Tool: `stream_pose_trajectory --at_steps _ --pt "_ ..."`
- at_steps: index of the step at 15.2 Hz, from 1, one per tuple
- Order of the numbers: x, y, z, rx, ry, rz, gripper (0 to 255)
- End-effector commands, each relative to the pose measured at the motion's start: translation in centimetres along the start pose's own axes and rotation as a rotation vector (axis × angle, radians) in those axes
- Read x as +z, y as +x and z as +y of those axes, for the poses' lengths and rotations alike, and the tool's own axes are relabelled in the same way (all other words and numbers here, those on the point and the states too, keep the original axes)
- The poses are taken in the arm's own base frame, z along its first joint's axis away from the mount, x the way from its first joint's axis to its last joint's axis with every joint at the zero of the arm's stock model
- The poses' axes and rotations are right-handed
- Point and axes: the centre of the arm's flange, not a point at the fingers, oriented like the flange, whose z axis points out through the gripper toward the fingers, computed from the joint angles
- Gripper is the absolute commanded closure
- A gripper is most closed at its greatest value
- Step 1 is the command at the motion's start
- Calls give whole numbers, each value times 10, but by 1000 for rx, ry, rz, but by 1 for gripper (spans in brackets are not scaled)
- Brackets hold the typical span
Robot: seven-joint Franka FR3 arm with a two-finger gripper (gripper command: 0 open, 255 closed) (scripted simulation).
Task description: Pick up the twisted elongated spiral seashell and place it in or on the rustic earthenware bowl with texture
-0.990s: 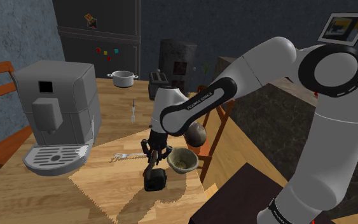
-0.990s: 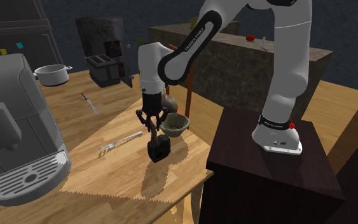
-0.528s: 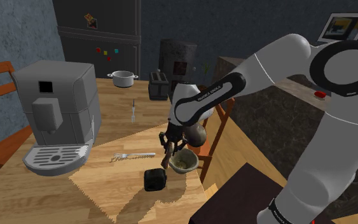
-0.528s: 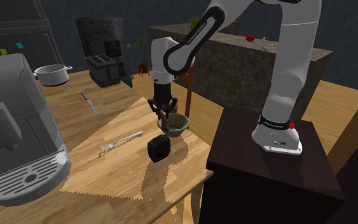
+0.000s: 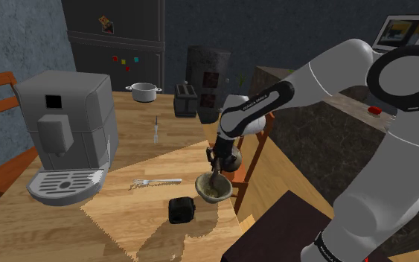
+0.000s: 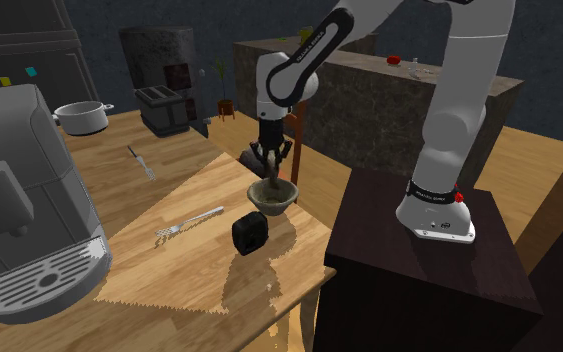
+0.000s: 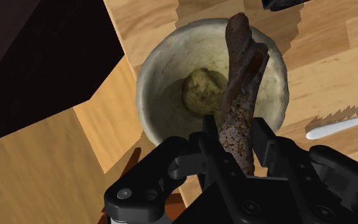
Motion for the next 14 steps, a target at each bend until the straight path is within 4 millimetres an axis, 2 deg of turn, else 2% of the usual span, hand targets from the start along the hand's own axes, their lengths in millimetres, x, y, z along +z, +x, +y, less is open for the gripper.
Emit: stream_pose_trajectory --at_steps 1,13,14 --pt "6 6 4 -3 0 0 255" --pt "68 17 8 -3 0 0 255" --pt "68 17 8 -3 0 0 255"
